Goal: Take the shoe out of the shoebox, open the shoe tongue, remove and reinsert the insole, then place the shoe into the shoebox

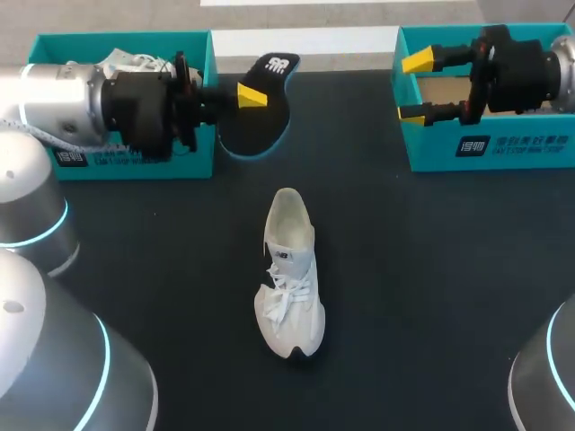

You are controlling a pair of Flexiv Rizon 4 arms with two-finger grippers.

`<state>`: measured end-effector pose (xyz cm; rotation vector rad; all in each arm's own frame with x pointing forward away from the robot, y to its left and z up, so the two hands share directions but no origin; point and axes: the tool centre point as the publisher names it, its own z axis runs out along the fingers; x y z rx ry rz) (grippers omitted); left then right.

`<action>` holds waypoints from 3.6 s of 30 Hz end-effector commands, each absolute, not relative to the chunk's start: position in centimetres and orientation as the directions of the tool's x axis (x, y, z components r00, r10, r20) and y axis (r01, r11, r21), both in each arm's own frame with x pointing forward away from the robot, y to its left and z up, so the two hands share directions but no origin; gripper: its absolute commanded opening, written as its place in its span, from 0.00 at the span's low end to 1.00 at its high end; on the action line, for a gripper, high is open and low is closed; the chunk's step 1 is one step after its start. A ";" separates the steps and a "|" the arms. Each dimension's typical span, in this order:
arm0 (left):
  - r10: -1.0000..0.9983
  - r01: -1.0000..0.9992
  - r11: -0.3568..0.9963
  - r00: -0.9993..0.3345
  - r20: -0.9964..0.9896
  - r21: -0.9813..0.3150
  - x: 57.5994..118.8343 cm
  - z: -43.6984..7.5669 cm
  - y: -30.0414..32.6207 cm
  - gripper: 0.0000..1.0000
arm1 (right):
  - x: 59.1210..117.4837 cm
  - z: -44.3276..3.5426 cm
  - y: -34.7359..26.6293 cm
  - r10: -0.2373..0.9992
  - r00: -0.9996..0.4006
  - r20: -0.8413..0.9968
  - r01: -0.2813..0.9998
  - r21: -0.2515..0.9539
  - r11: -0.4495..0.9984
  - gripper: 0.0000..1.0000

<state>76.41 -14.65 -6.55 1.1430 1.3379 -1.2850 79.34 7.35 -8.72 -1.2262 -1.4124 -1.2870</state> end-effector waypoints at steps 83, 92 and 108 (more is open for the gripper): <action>0.046 -0.835 0.187 -0.519 0.854 -0.518 76.8 -10.7 -15.7 0.00 | 79.3 -8.6 7.7 0.144 -0.157 0.977 0.987 0.159 -0.003 1.00; 0.054 -0.939 0.163 -0.299 0.953 -0.304 77.4 -12.3 -16.4 0.00 | 77.7 -7.0 9.6 0.467 -0.140 0.873 0.988 0.156 0.004 1.00; 0.073 -0.979 0.187 -0.067 0.995 -0.080 79.2 -14.7 -18.4 0.00 | 75.0 -4.0 13.2 0.945 -0.030 0.326 0.996 0.086 0.001 1.00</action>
